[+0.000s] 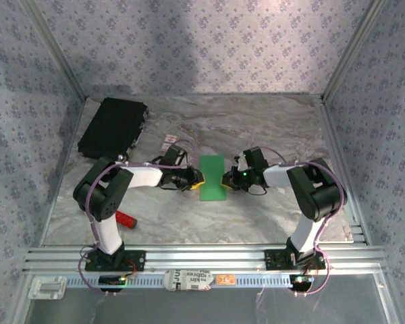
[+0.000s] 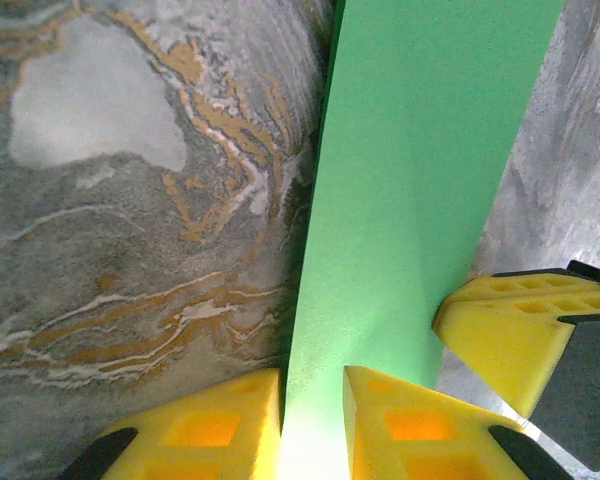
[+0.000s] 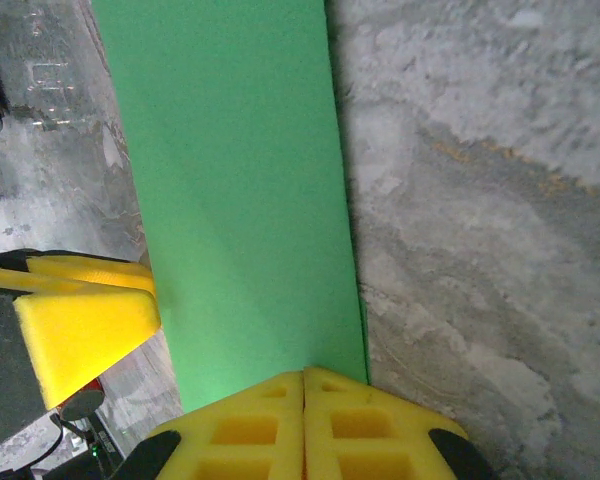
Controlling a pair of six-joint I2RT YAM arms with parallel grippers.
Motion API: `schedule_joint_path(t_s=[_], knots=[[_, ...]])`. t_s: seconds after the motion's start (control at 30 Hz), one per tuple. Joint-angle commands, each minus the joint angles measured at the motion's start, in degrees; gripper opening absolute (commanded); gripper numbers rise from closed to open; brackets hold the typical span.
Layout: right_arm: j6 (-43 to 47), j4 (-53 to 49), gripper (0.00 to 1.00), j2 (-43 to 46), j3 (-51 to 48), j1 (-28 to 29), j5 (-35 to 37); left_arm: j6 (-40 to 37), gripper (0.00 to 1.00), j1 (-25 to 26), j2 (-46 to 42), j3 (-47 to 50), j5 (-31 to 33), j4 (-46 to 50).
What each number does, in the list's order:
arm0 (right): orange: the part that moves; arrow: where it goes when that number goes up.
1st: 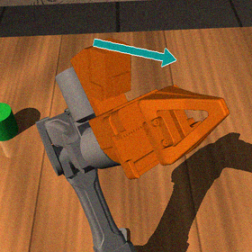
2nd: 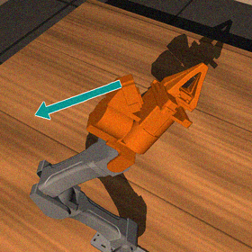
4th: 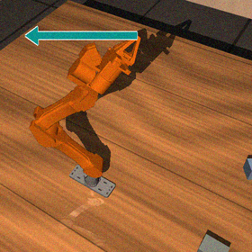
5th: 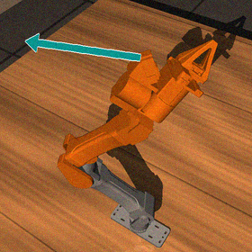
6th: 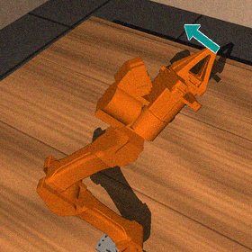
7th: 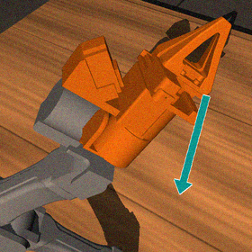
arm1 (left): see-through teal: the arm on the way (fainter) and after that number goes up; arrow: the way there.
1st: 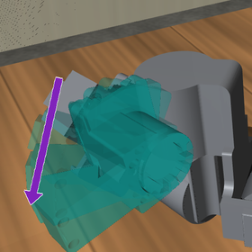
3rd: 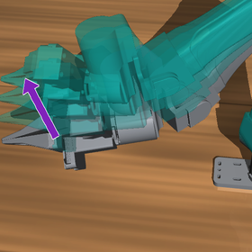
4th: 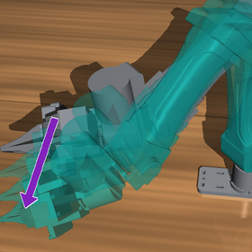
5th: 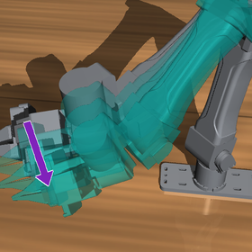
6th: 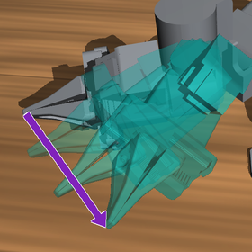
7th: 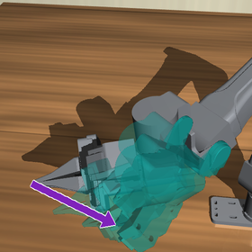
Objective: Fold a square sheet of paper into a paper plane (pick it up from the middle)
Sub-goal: Third fold the triangle at the center of the table.
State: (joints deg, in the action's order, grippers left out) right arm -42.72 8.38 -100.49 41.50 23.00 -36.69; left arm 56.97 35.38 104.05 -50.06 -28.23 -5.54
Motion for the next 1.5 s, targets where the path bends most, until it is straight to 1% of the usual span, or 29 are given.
schedule_joint_path(t_s=[0.0,0.37,0.47,0.6,0.67,0.73,0.83,0.9,0.97,1.0,1.1,1.13,1.2,1.27,1.33,1.43,1.47], knots=[[-0.38,-3.87,0.08,-0.03,-1.42,-0.56,3.47,-2.13,0.22,0.36,0.53,-1.08,0.2,2.26],[-0.17,-4.18,0.08,0.4,-1.27,-0.56,3.64,-0.65,0.11,0.4,0.73,-0.39,-1.21,-0.7],[0.09,-4.22,0.08,0.62,-1.26,-0.57,3.65,-0.37,0.07,0.37,0.06,-0.14,-1.28,-0.7],[0.28,-3.35,0.11,1.66,-1.41,-0.51,2.87,0.05,0.02,0.37,-1.19,0.14,-1.39,-0.68],[0.48,-2.81,0.15,3.48,-1.8,-0.49,2.76,0.41,0.0,0.39,-2.06,0.58,-1.56,-0.7],[1.14,-2.9,0.22,5.99,-2.2,-0.33,3.25,0.9,0.0,0.33,-2.98,1.13,-2.07,-0.78],[3.65,-5.49,0.3,10.56,-2.32,0.14,5.56,2.1,0.0,0.35,-4.64,2.69,-2.27,-1.14],[6.2,-7.02,0.38,13.7,-2.39,1.12,7.37,2.76,0.0,0.25,-5.88,3.73,-2.27,-1.1],[10.03,-8.85,0.47,17.13,-2.52,2.82,10.5,3.44,0.0,0.27,-7.18,4.81,-2.27,-1.39],[11.5,-9.77,0.48,18.26,-2.46,3.73,11.92,3.61,0.0,0.23,-7.58,5.2,-2.21,-1.47],[16.95,-12.09,0.47,20.92,-2.12,8.32,17.36,4.29,0.0,0.11,-8.5,6.19,-2.18,-1.77],[18.73,-11.95,0.47,21.78,-2.72,10.13,20.21,4.37,0.0,0.07,-8.73,6.53,-2.18,-1.99],[22.78,-10.23,0.48,23.51,-4.03,14.77,26.38,4.38,0.0,0.11,-8.87,6.82,-2.21,-2.18],[28.41,-4.48,0.5,25.59,-7.48,21.42,35.12,4.37,0.0,0.0,-9.03,6.91,-2.23,-2.24],[34.12,0.59,0.51,26.77,-10.3,26.35,40.74,4.42,0.0,-0.04,-9.1,7.0,-2.17,-2.28],[42.6,4.07,0.52,26.08,-11.62,31.27,42.16,4.64,0.0,0.02,-9.26,7.04,-2.12,-2.37],[44.9,4.38,0.51,25.18,-11.36,33.05,43.73,4.64,0.0,-0.04,-9.38,7.0,-2.09,-2.46]])
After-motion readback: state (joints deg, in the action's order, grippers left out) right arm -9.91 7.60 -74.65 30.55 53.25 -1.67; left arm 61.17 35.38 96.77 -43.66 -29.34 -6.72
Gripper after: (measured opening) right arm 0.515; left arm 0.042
